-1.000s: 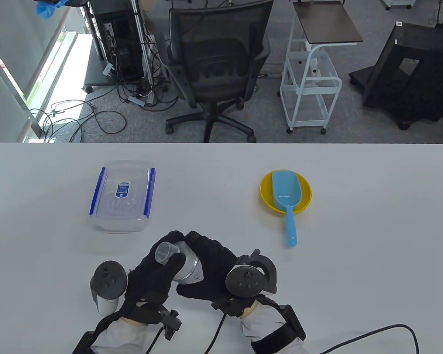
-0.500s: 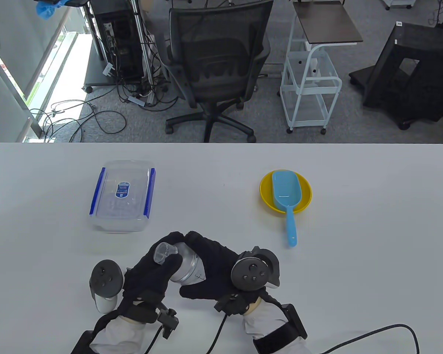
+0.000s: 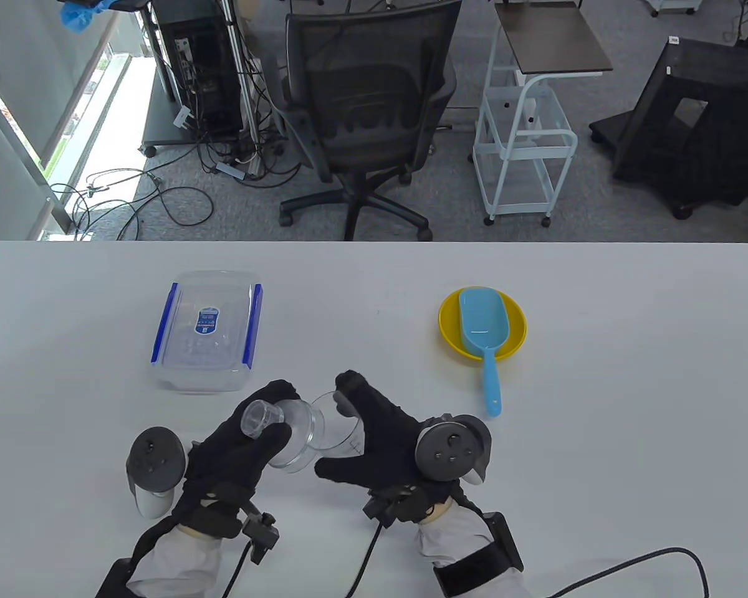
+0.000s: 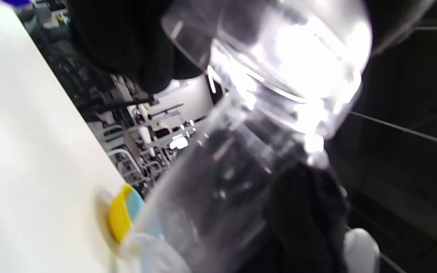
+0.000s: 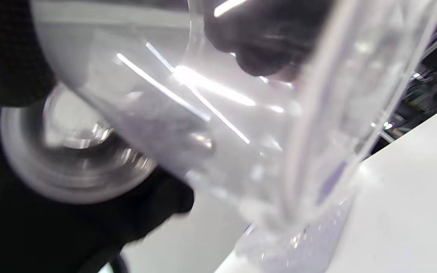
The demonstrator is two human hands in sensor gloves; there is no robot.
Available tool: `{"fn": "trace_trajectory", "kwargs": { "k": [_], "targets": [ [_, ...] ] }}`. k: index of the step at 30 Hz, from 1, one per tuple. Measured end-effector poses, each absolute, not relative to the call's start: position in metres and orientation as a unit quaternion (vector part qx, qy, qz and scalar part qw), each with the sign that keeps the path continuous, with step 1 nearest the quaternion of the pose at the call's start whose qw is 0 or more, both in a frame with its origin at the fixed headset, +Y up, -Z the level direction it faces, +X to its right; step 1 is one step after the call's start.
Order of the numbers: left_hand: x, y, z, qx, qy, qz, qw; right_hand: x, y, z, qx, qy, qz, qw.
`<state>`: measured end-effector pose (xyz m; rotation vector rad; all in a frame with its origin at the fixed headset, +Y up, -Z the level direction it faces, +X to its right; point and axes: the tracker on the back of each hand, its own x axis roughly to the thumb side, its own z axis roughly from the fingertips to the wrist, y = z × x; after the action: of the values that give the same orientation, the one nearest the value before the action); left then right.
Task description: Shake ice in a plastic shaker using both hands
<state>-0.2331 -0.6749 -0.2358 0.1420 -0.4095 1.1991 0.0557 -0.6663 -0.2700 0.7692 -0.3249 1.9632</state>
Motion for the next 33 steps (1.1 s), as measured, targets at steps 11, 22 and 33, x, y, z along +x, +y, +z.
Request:
{"fn": "trace_trajectory", "kwargs": {
  "k": [11, 22, 33],
  "targets": [
    [-0.279, -0.697, -0.22, 0.109, -0.121, 0.37, 0.915, 0.065, -0.651, -0.307, 0.189, -0.171, 0.881, 0.399],
    [-0.288, -0.708, -0.221, 0.074, -0.095, 0.376, 0.919, 0.046, -0.654, -0.374, 0.091, -0.159, 0.943, 0.278],
    [-0.302, -0.709, -0.222, 0.07, -0.063, 0.393, 0.915, 0.029, -0.674, -0.428, 0.003, -0.136, 0.966, 0.222]
  ]
}}
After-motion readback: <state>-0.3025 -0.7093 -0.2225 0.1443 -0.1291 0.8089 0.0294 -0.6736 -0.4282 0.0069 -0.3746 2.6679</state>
